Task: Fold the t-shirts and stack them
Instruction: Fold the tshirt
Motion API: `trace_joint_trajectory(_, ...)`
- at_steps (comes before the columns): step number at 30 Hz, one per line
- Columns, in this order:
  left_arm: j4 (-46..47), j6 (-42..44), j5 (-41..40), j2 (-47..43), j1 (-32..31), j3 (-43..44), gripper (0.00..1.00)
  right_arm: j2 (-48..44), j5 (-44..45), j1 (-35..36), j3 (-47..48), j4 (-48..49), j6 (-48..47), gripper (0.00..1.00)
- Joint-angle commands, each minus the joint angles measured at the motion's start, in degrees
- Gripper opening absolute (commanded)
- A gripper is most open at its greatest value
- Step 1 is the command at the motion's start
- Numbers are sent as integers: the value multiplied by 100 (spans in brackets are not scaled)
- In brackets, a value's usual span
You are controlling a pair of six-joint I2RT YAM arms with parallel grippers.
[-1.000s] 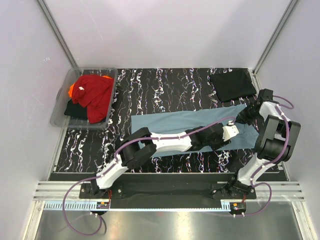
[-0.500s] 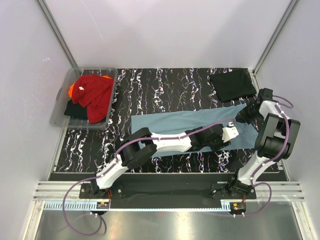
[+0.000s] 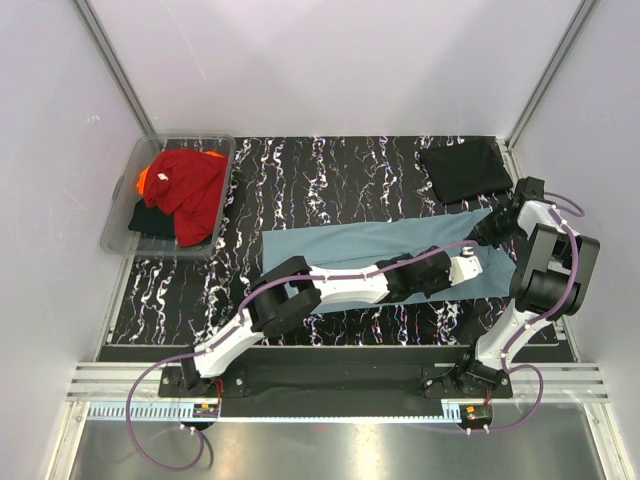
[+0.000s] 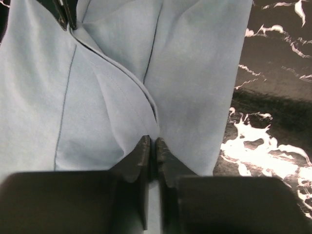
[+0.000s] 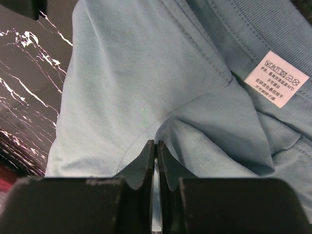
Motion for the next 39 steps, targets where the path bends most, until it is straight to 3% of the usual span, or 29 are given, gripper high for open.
trace_joint_trajectory(1,333,47,-43,-134,48,159,0,-43,-129,38,195,157,52,9)
trace_joint_trajectory(10,158,-761,256,-116,417,440,0,-70,-76,39,309,166,79,10)
trace_joint_trajectory(18,-88,-1401,353,-29,812,519,0,-43,433,39,336,148,-18,0)
trace_joint_trajectory(31,-88,-2123,994,130,1173,563,0,256,785,39,599,183,-53,0)
trace_joint_trajectory(33,-88,-2220,1012,139,1182,563,2,273,724,39,669,210,-44,2)
trace_joint_trajectory(35,-229,-2343,986,130,1199,572,14,273,706,39,740,210,-27,5)
trace_joint_trajectory(37,-229,-2483,1056,112,1243,554,10,256,619,39,863,201,-18,8)
trace_joint_trajectory(39,-317,-2738,917,16,1279,554,14,177,460,39,907,183,8,15)
